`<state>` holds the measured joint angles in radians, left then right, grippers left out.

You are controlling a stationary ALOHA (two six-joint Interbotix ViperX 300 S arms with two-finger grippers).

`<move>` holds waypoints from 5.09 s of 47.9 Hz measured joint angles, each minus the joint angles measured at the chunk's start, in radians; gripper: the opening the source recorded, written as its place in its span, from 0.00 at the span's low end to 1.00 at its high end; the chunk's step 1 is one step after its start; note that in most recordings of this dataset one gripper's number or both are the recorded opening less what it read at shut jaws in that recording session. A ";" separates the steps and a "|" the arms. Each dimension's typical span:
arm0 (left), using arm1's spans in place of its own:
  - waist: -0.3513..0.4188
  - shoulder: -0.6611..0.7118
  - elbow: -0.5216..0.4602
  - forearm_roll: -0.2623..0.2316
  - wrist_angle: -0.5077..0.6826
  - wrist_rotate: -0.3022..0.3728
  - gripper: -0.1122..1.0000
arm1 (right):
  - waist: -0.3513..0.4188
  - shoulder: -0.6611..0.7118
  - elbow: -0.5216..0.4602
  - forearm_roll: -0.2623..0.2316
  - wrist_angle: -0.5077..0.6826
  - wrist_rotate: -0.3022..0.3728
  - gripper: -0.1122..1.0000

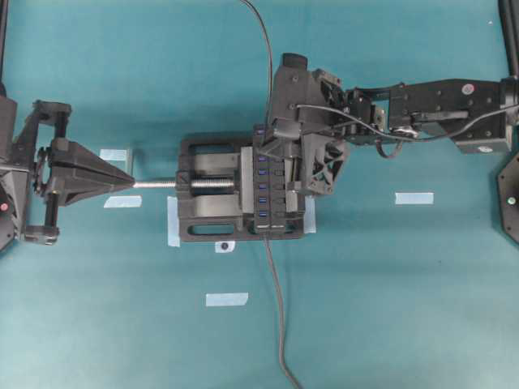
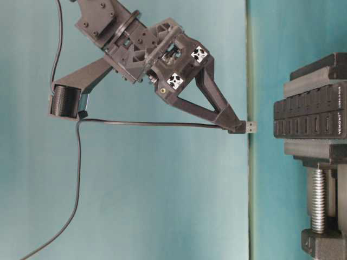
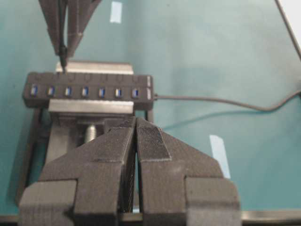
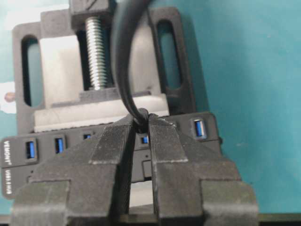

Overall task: Insert the USB into the center port of the fixed hub
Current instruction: 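Carry the plug with the right gripper to the hub's center port, then push the plug down into the center blue port with the right gripper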

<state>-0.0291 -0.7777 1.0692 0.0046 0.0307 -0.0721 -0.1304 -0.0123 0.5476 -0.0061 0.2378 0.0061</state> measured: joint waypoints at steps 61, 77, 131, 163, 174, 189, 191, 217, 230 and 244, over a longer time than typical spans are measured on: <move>0.000 0.005 0.002 0.000 -0.002 -0.032 0.10 | 0.034 0.044 0.037 0.012 -0.064 0.003 0.18; 0.000 0.005 0.002 -0.002 -0.002 -0.032 0.10 | 0.034 0.058 0.037 0.015 -0.072 0.003 0.18; 0.000 0.006 0.002 0.000 -0.003 -0.037 0.10 | 0.035 0.092 0.035 0.017 -0.103 0.005 0.18; 0.000 0.006 0.002 0.000 -0.003 -0.038 0.10 | 0.035 0.109 0.034 0.017 -0.080 0.005 0.18; 0.000 0.006 0.002 0.000 -0.003 -0.038 0.10 | 0.035 0.114 0.032 0.015 -0.069 0.005 0.18; 0.000 0.006 0.008 -0.002 -0.005 -0.038 0.10 | 0.034 0.120 0.040 0.017 -0.066 0.005 0.18; 0.000 0.006 0.009 0.000 -0.008 -0.038 0.10 | 0.035 0.120 0.041 0.017 -0.067 0.005 0.18; 0.000 0.006 0.011 -0.002 -0.017 -0.038 0.10 | 0.035 0.133 0.040 0.015 -0.066 0.005 0.18; 0.000 0.006 0.012 0.000 -0.017 -0.038 0.10 | 0.037 0.137 0.040 0.015 -0.064 0.005 0.18; 0.000 0.006 0.012 0.000 -0.018 -0.040 0.10 | 0.037 0.140 0.040 0.015 -0.064 0.005 0.18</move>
<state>-0.0291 -0.7716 1.0815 0.0046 0.0123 -0.1120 -0.0936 0.1273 0.5875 0.0092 0.1733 0.0107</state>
